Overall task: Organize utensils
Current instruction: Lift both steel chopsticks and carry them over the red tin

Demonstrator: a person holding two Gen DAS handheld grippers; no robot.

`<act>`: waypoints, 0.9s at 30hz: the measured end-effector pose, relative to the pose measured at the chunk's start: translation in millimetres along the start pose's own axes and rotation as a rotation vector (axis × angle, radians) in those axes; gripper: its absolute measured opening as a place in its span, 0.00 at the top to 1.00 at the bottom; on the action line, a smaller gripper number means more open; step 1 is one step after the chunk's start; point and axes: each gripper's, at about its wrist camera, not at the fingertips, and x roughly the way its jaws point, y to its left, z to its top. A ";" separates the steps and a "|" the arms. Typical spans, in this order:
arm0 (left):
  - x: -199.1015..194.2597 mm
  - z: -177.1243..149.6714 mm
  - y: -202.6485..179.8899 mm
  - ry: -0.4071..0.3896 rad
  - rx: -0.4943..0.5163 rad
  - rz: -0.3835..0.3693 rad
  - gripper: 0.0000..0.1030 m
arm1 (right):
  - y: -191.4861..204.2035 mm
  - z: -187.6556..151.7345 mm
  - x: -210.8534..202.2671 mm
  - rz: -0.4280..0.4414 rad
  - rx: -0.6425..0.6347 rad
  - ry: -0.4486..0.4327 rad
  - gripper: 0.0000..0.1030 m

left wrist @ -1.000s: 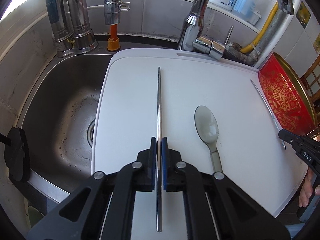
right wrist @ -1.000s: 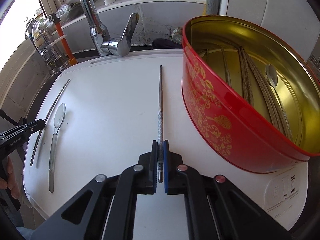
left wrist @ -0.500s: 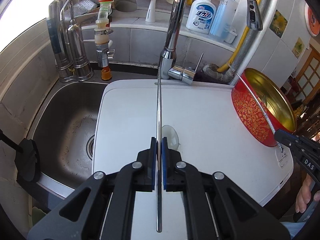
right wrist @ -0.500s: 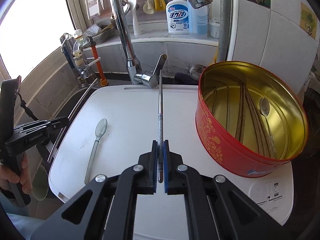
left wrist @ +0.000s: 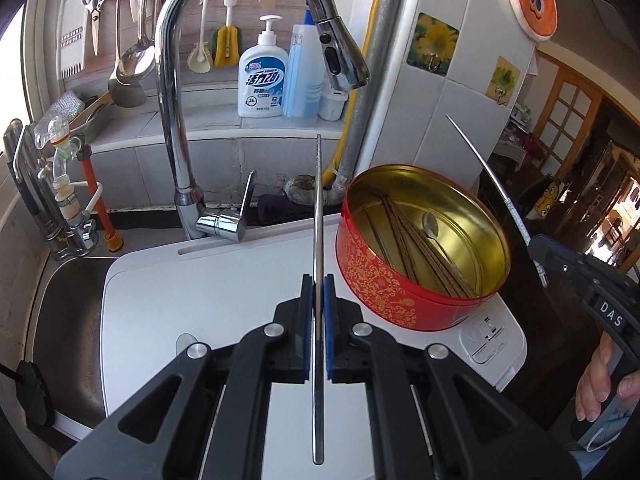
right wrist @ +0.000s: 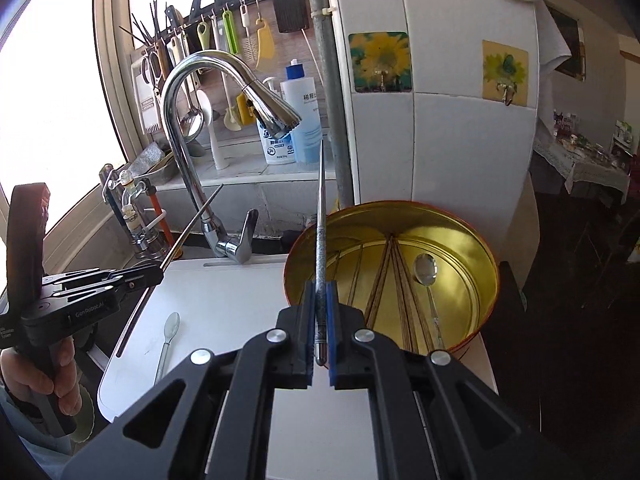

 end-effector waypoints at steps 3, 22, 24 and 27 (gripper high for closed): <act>12.1 7.6 -19.7 0.017 0.027 -0.023 0.95 | -23.7 -0.6 -4.3 -0.025 0.040 -0.007 0.95; 105.8 96.8 -114.9 0.065 0.085 -0.204 0.95 | -116.9 26.6 50.7 0.022 0.217 0.066 0.95; 124.2 98.7 -120.5 0.094 0.083 -0.200 0.95 | -121.8 29.3 65.8 0.038 0.241 0.090 0.95; 146.5 94.4 -124.2 0.134 0.075 -0.199 0.95 | -123.4 27.9 83.7 0.039 0.246 0.116 0.95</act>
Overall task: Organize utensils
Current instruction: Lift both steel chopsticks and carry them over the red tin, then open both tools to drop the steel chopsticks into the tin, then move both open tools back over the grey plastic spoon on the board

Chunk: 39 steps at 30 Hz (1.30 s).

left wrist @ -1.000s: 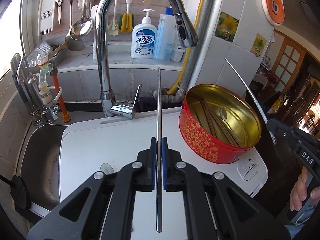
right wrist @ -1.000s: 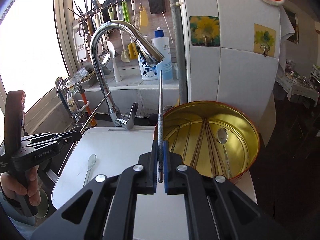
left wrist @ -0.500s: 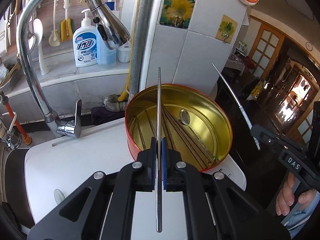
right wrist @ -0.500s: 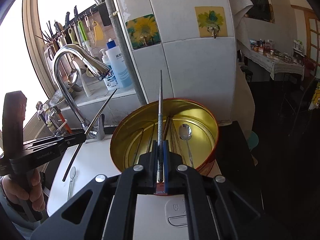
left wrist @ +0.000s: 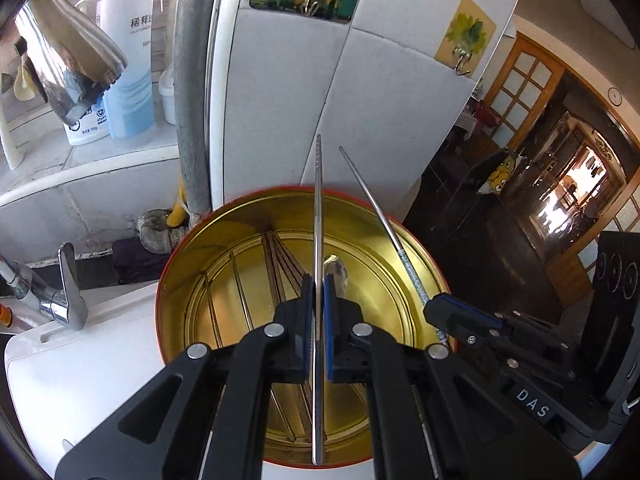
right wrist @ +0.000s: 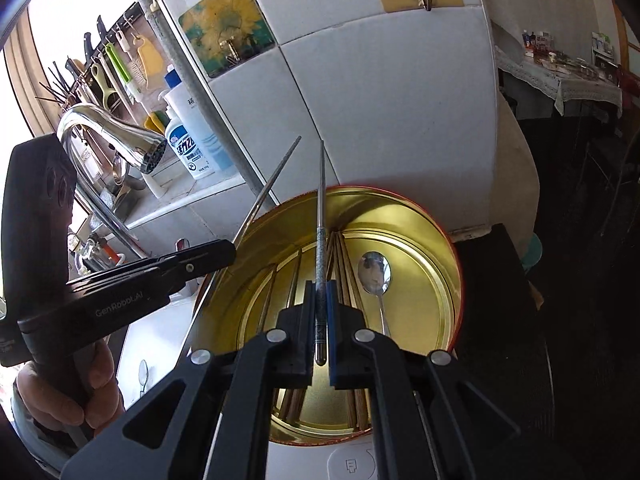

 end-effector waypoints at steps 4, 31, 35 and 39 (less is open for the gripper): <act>27.3 -6.6 13.6 0.064 -0.029 0.030 0.95 | -5.0 2.3 27.9 -0.030 0.007 0.053 0.95; 28.0 -32.4 23.4 0.095 0.083 0.281 0.23 | -8.0 2.9 33.4 -0.135 0.043 0.015 0.26; 17.0 -37.1 26.8 0.098 0.066 0.270 0.23 | -7.8 0.3 18.4 -0.128 0.053 -0.034 0.15; 4.7 -44.2 30.2 0.091 0.052 0.257 0.23 | -7.6 -4.0 9.7 -0.120 0.085 -0.045 0.12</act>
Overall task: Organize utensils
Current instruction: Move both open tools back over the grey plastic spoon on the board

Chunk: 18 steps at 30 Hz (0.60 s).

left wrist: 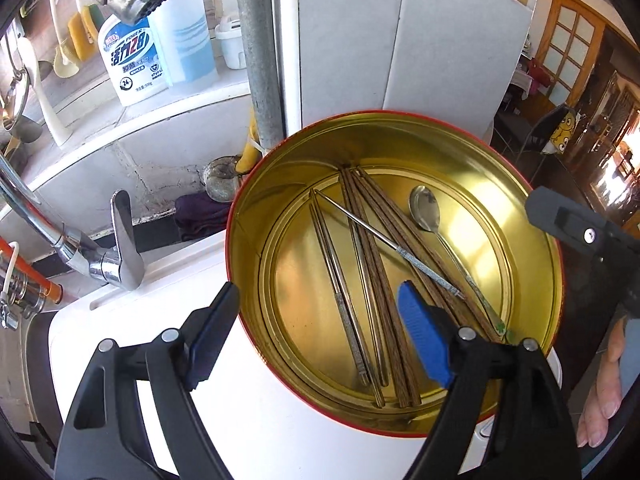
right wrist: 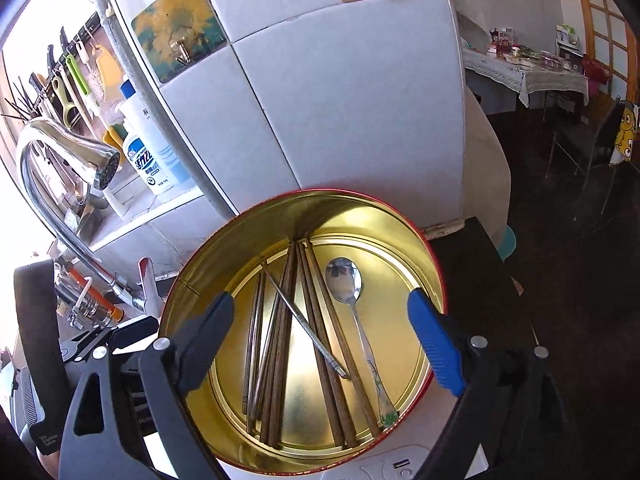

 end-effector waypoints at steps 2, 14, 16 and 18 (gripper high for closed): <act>-7.5 -5.5 1.5 -0.009 -0.007 -0.001 0.23 | 1.5 -1.8 -4.7 0.007 0.012 -0.004 0.12; -53.5 -64.6 45.0 -0.036 -0.114 0.014 0.23 | 50.2 -28.8 -30.3 0.059 -0.059 0.002 0.11; -60.7 -75.6 56.1 -0.042 -0.130 0.023 0.23 | 64.8 -34.8 -31.0 0.074 -0.079 0.008 0.11; -67.5 -86.3 68.5 -0.046 -0.153 0.031 0.23 | 79.6 -39.9 -31.1 0.098 -0.096 0.012 0.11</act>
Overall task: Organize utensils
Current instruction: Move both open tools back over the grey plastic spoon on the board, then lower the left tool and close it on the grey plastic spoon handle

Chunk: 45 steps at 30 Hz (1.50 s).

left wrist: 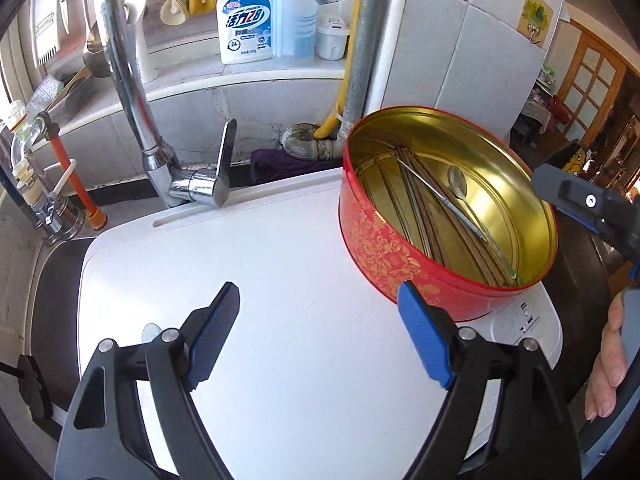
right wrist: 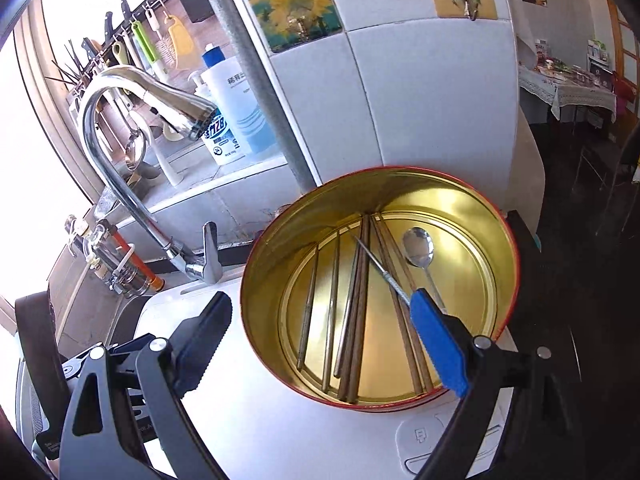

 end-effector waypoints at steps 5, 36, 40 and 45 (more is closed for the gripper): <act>-17.4 -21.1 39.9 -0.011 -0.069 0.016 0.23 | 42.0 -6.2 9.6 0.050 -0.046 0.014 0.11; 9.6 -124.2 154.7 0.073 -0.293 -0.113 0.23 | 225.2 -85.2 169.9 0.348 -0.379 0.515 0.41; 11.7 -124.7 141.4 0.044 -0.214 -0.058 0.23 | 232.9 -93.8 183.8 0.349 -0.415 0.552 0.45; 10.5 -130.2 132.1 -0.008 -0.152 0.023 0.63 | 239.4 -107.2 192.2 0.359 -0.469 0.580 0.79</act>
